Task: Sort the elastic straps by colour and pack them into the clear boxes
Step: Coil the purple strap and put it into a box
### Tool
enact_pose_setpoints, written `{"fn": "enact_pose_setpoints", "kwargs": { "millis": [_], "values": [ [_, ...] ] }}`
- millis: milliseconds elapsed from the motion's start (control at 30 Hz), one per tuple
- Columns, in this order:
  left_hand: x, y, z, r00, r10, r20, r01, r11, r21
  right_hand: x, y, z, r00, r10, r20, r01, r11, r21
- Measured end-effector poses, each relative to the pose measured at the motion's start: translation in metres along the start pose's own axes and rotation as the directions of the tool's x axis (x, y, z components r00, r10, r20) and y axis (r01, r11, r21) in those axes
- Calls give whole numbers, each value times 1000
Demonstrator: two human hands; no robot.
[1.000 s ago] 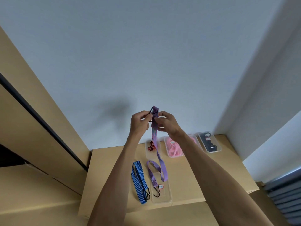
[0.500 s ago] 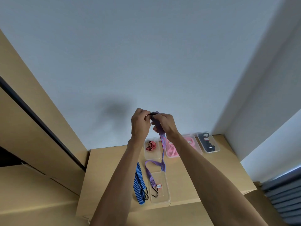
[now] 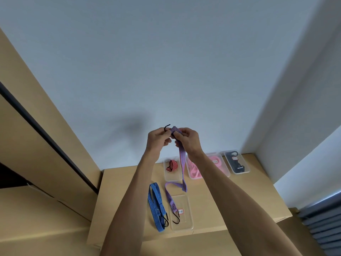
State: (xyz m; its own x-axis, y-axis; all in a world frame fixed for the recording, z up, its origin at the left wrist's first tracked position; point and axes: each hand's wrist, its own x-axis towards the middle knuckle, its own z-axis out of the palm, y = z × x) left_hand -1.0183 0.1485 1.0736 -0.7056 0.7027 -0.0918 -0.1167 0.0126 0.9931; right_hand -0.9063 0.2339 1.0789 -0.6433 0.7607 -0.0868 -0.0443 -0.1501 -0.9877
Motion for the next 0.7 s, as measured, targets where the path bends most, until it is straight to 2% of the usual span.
{"fn": "enact_pose_setpoints", "kwargs": {
  "millis": [100,200,333,433,533,633,700],
  "values": [
    [-2,-4,1,989,123,-79,-119,991,59,-3,2,1,999,52,-16,-51,996,69],
    [-4,-7,7,977,184,-111,-176,981,77,-5,0,5,989,145,-23,-142,985,98],
    [-9,-17,14,927,329,-181,-280,926,254,-5,0,10,953,294,-69,-277,942,187],
    [-14,-20,14,909,366,-200,-294,902,316,-5,0,10,946,309,-101,-291,944,159],
    [-16,-17,11,954,254,-163,-221,955,196,-6,-1,10,975,197,-102,-177,967,181],
    [-15,-10,5,994,-30,-106,26,999,-34,-8,-2,12,993,38,-115,-26,994,103],
    [-11,-7,3,986,-145,-83,140,989,-56,-10,-1,12,994,-57,-91,58,998,11]
  ]
}}
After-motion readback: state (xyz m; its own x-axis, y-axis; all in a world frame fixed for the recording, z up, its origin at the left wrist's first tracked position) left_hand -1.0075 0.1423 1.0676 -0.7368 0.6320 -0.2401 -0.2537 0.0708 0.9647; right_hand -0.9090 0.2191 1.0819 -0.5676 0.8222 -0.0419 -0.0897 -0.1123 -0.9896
